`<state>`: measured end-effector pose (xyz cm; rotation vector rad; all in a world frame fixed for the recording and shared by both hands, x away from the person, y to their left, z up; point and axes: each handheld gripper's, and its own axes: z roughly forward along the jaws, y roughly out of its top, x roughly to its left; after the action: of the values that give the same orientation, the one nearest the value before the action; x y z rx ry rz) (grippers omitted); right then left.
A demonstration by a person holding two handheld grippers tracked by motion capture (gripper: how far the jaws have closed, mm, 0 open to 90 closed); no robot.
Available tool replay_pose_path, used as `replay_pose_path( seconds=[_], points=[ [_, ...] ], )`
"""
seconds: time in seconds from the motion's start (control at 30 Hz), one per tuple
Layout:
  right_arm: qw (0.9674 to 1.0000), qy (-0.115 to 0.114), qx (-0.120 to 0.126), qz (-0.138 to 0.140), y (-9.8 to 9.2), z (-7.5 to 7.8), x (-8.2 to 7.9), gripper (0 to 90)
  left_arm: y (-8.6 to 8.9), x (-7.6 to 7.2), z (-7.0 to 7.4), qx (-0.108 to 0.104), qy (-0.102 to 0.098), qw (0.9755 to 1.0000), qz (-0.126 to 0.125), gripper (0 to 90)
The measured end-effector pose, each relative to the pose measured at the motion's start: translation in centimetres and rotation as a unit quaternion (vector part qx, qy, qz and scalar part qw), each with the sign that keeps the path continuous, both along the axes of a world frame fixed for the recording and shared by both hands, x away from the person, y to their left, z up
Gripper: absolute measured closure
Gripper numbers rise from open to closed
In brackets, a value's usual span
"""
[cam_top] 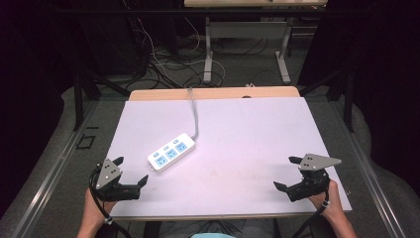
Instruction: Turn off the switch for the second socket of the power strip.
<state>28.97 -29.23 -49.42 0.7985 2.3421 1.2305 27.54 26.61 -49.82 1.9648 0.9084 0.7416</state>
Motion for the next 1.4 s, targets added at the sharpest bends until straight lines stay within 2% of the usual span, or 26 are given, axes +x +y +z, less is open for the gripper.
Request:
replay_pose_path(
  seconds=[0.07, 0.1, 0.13, 0.17, 0.2, 0.23, 0.27, 0.37, 0.47, 0.5, 0.6, 0.7, 0.77, 0.83, 0.9, 0.93, 0.97, 1.03, 1.07, 1.1, 1.2, 1.27, 1.4],
  points=[
    [1.0000, -0.002, 0.006, -0.001, 0.1, -0.1, 0.0, 0.0, 0.0, 0.1, -0.1, 0.005, -0.009, 0.9999, 0.004, 0.0],
    [1.0000, 0.002, 0.003, -0.001, 0.1, 0.0, -0.1, 0.0, 0.0, 0.0, 0.0, 0.004, -0.006, 1.0000, 0.005, 0.0],
    [1.0000, 0.002, 0.003, -0.001, 0.1, 0.0, -0.1, 0.0, 0.0, 0.1, 0.0, 0.012, -0.014, 0.9998, 0.008, 0.0],
    [0.9999, -0.010, 0.002, -0.006, 0.0, -0.1, 0.0, 0.0, 0.1, 0.1, 0.0, 0.013, -0.019, 0.9997, 0.009, 0.0],
    [1.0000, -0.003, 0.005, -0.006, -0.1, -0.1, 0.0, 0.0, 0.0, 0.0, -0.1, 0.008, -0.017, 0.9998, 0.011, 0.0],
    [0.9999, -0.003, 0.012, -0.009, -0.1, 0.0, -0.1, 0.0, 0.1, 0.0, -0.1, 0.014, -0.016, 0.9997, 0.010, 0.0],
    [0.9999, -0.004, 0.014, -0.009, -0.1, 0.1, -0.1, 0.0, 0.1, -0.1, -0.3, 0.009, -0.018, 0.9997, 0.011, 0.0],
    [0.9999, -0.006, 0.006, -0.008, 0.1, 0.1, 0.1, 0.0, 0.3, 0.0, -0.4, 0.009, -0.013, 0.9998, 0.012, 0.0],
    [0.9998, -0.002, 0.007, -0.018, 0.0, 0.0, 0.1, 0.0, 0.2, 0.3, -0.4, 0.016, -0.016, 0.9997, 0.013, 0.0],
    [0.9997, -0.009, 0.006, -0.020, -0.1, 0.0, 0.2, 0.0, 0.2, 0.3, -0.4, 0.020, -0.022, 0.9994, 0.015, 0.0],
    [0.9998, -0.005, 0.008, -0.017, -0.2, -0.1, 0.2, 0.0, 0.1, 0.4, -0.4, 0.028, -0.021, 0.9992, 0.017, 0.0],
    [0.9998, -0.007, 0.007, -0.019, -0.2, -0.1, 0.2, 0.0, 0.1, 0.6, -0.4, 0.026, -0.017, 0.9993, 0.019, 0.0],
    [0.9999, 0.002, 0.006, -0.008, -0.1, -0.1, 0.3, 0.0, 0.1, 0.7, -0.4, 0.021, -0.014, 0.9995, 0.018, 0.0],
    [0.9999, 0.003, 0.007, -0.010, -0.1, -0.1, 0.3, 0.0, 0.1, 0.9, -0.3, 0.025, -0.017, 0.9994, 0.019, 0.0],
    [0.9999, -0.001, 0.003, -0.011, 0.0, -0.2, 0.4, 0.0, 0.1, 1.0, -0.3, 0.013, -0.011, 0.9996, 0.020, 0.0],
    [0.9999, 0.008, 0.001, -0.010, 0.0, -0.1, 0.4, 0.0, 0.1, 1.1, -0.3, 0.009, -0.010, 0.9996, 0.024, 0.0],
    [0.9999, 0.000, 0.005, -0.012, 0.0, -0.2, 0.4, 0.0, 0.2, 1.1, -0.2, 0.015, -0.012, 0.9995, 0.024, 0.0],
    [0.9999, 0.002, 0.006, -0.013, 0.0, -0.2, 0.4, 0.0, 0.2, 1.2, -0.2, 0.007, -0.013, 0.9995, 0.027, 0.0],
    [0.9999, 0.002, 0.006, -0.014, 0.0, -0.2, 0.4, 0.0, 0.3, 1.2, 0.0, 0.013, -0.015, 0.9994, 0.030, 0.0],
    [0.9999, 0.006, 0.006, -0.014, 0.0, -0.2, 0.4, 0.0, 0.2, 1.3, 0.0, 0.007, -0.010, 0.9995, 0.031, 0.0],
    [0.9999, 0.005, 0.005, -0.013, 0.1, -0.2, 0.4, 0.0, 0.3, 1.5, 0.3, 0.008, -0.016, 0.9992, 0.036, 0.0],
    [0.9999, 0.003, 0.005, -0.013, 0.1, -0.2, 0.4, 0.0, 0.3, 1.8, 0.5, 0.001, -0.021, 0.9989, 0.041, 0.0],
    [0.9999, 0.002, 0.005, -0.014, 0.2, -0.2, 0.4, 0.0, 0.2, 2.2, 0.7, 0.002, -0.016, 0.9991, 0.039, 0.0]
  ],
)
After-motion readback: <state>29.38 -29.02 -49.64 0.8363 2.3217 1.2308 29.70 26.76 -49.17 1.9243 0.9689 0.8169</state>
